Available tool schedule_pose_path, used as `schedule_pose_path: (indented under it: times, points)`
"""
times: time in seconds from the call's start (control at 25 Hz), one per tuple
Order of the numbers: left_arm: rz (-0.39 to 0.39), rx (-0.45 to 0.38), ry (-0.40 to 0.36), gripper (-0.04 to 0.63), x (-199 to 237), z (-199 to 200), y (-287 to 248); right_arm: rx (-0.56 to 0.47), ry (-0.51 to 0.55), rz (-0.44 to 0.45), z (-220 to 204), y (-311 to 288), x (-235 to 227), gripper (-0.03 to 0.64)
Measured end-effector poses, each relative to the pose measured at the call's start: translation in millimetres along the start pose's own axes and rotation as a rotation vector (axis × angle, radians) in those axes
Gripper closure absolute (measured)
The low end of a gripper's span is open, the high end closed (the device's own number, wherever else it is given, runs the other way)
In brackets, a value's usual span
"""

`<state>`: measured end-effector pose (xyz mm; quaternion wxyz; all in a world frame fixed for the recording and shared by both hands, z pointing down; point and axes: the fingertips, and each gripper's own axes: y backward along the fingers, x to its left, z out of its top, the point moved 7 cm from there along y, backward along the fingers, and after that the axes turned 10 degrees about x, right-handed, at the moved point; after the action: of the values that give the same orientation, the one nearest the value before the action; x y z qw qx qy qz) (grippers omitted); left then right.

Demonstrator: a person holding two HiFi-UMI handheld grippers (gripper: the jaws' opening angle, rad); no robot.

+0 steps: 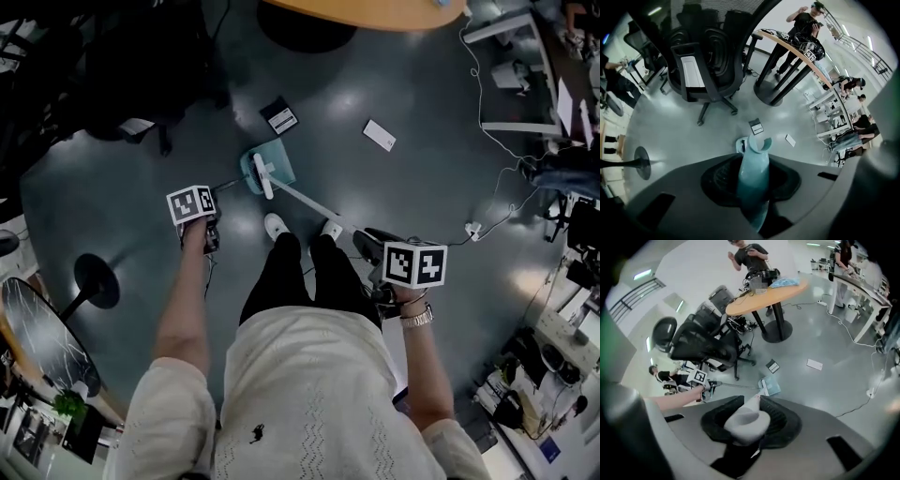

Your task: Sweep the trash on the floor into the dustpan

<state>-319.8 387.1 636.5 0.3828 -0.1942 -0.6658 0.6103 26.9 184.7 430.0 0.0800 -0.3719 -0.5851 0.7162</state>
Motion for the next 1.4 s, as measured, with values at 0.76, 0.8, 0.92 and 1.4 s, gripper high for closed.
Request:
schedule_pose_path:
  times: [0.76, 0.8, 0.92, 1.4]
  points:
    - [0.100, -0.086, 0.321, 0.497, -0.2, -22.7, 36.8, -0.240, 0.200, -0.124, 251.7, 130.0, -57.2, 0.508]
    - [0.105, -0.092, 0.334, 0.497, -2.1, -19.7, 36.3, -0.250, 0.202, -0.129, 265.6, 132.3, -61.3, 0.508]
    - [0.113, -0.117, 0.360, 0.497, -6.7, -4.0, 33.7, -0.291, 0.225, -0.147, 300.8, 137.3, -67.4, 0.508]
    - [0.110, -0.099, 0.431, 0.497, -10.5, 50.4, 22.3, -0.154, 0.691, -0.325, 293.5, 10.6, -28.2, 0.506]
